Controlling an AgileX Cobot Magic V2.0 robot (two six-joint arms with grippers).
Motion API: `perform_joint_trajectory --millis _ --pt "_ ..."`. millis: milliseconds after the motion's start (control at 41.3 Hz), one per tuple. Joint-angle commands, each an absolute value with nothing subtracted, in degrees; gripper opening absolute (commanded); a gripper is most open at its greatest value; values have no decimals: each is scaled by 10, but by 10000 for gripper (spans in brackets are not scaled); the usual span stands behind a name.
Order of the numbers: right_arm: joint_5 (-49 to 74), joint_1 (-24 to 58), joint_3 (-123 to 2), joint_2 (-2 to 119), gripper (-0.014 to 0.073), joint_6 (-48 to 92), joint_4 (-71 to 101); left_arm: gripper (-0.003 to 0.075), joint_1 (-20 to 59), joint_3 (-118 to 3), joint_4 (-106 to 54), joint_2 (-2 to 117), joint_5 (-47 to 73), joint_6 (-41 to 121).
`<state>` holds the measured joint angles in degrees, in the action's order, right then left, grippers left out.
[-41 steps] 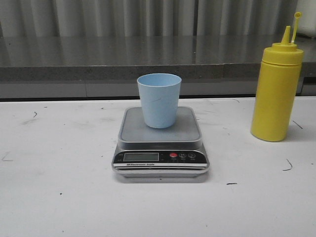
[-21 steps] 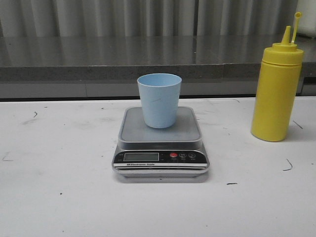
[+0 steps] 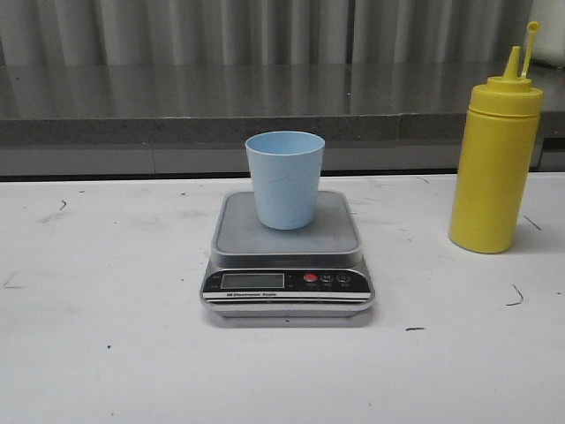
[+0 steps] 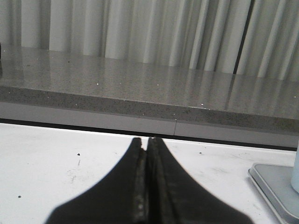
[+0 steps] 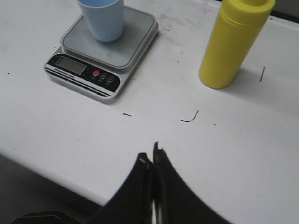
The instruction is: Pour seasoning into cup on scale with both arms
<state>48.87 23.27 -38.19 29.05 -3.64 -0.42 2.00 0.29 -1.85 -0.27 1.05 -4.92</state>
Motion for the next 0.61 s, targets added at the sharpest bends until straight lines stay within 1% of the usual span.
perform_joint_trajectory --millis 0,73,145,339,436,581 --pt "448 200 -377 271 -68 -32 -11 -20 18 16 -23 -13 -38 -54" --pt "434 171 -349 243 -68 -32 -10 -20 18 16 -23 -13 -38 -54" --pt "386 143 -314 206 -68 -31 -11 -20 18 16 -23 -13 -38 -54" --pt "204 65 -179 93 -68 -28 -10 -20 18 16 -23 -13 -38 -54" --pt "144 51 -122 46 -68 -28 -10 -20 18 16 -23 -13 -38 -54" --pt "86 46 -61 -7 -68 -28 -10 -20 18 16 -23 -13 -38 -54"
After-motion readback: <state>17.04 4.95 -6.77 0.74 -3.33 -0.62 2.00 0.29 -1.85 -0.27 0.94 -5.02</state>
